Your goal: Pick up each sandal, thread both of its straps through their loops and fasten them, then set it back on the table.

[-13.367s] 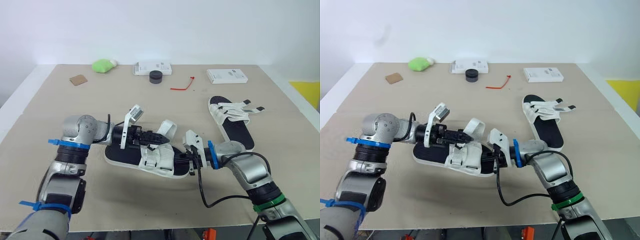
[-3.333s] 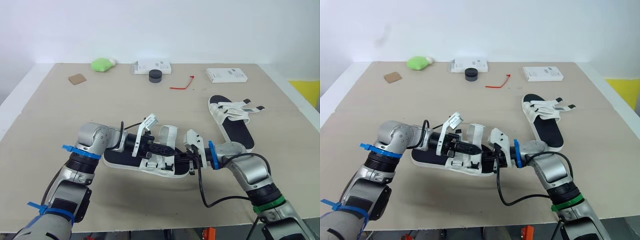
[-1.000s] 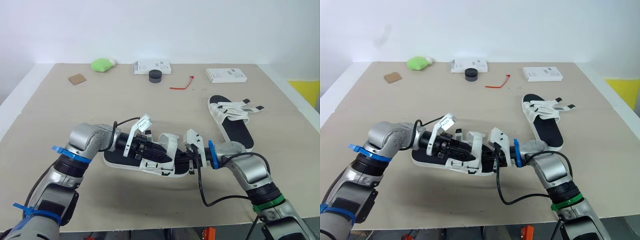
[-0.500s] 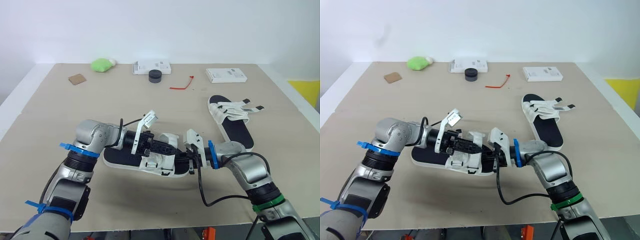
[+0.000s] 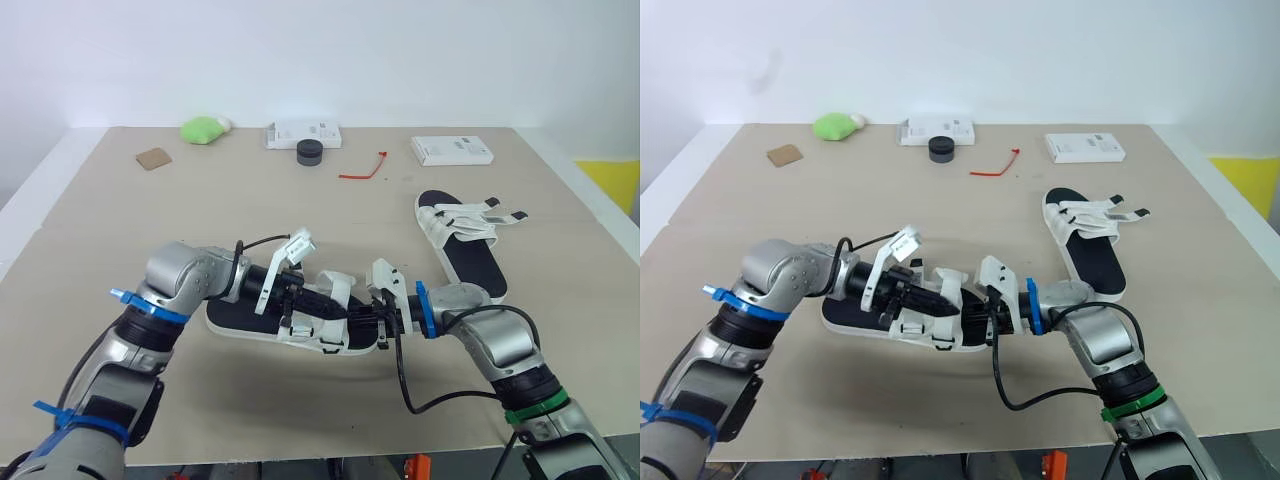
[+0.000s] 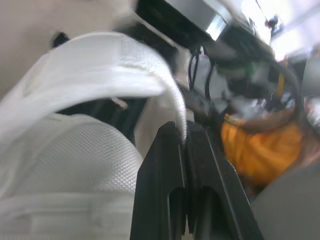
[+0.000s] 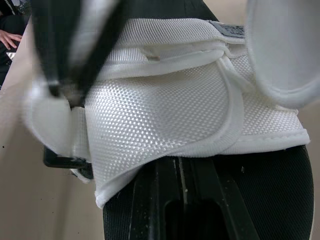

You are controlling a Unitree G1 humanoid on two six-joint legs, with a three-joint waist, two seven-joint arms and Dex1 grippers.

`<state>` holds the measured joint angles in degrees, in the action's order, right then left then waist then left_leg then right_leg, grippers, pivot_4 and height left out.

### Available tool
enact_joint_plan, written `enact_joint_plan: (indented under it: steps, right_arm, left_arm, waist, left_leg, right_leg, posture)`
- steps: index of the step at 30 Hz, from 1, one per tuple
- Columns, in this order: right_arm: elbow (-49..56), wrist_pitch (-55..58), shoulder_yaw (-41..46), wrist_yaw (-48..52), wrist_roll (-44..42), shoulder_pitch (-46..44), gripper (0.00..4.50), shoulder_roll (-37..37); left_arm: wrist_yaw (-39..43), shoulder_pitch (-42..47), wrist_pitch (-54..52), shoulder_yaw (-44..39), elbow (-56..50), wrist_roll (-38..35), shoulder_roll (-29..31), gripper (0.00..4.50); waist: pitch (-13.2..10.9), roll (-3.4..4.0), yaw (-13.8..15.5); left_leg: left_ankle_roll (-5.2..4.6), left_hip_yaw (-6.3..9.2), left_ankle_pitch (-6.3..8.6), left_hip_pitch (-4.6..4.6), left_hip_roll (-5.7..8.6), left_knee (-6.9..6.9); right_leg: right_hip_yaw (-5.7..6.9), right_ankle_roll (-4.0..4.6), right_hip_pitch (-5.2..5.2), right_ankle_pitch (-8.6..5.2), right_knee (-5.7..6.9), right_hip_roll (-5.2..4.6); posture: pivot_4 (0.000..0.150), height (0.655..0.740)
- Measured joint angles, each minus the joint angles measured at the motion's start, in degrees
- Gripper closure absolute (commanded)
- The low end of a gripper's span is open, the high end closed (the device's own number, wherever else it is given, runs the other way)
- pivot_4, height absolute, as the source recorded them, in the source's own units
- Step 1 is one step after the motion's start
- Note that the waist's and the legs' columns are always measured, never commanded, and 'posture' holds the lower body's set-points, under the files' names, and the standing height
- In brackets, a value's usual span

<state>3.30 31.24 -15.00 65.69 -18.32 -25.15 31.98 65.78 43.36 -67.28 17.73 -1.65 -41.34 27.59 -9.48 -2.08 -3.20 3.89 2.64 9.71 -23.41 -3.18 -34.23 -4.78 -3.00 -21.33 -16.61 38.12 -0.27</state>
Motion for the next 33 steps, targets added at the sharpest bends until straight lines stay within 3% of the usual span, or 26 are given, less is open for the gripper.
enact_joint_plan:
  steps: [9, 19, 33]
  right_arm:
    - [-0.11, 0.10, 0.16, -0.52, 0.01, 0.12, 4.50, 0.02]
    - [-1.18, 0.31, 1.48, -2.06, 0.22, 0.59, 4.50, 0.57]
    - [0.26, 0.83, 1.25, -1.54, 0.07, 1.03, 4.50, 0.26]
  left_arm:
    - [6.93, -3.36, 12.43, 7.27, -4.48, 4.52, 3.12, 4.48]
    - [-3.42, -0.86, 14.43, 0.03, 5.97, 7.87, -6.69, 4.48]
    - [-1.01, -1.33, 15.66, 2.19, 4.67, 11.84, -4.34, 4.48]
  waist:
    - [0.03, 0.04, 0.11]
    - [0.07, -0.09, 0.65]
    - [0.05, -0.08, 0.54]
  left_leg:
    - [-0.01, -0.02, 0.00, 0.02, 0.00, -0.08]
    - [-0.20, 0.04, -0.14, 0.09, 0.52, -0.33]
    - [-0.12, 0.06, -0.38, -0.04, 0.51, -0.03]
  right_leg:
    - [-0.02, 0.21, 0.04, -0.11, 0.00, -0.01]
    - [-0.17, 0.13, 0.04, -0.07, -0.07, -0.48]
    - [-0.22, -0.07, 0.03, 0.08, -0.09, -0.35]
  posture:
    - [0.150, 0.7400]
    - [0.150, 0.7400]
    - [0.150, 0.7400]
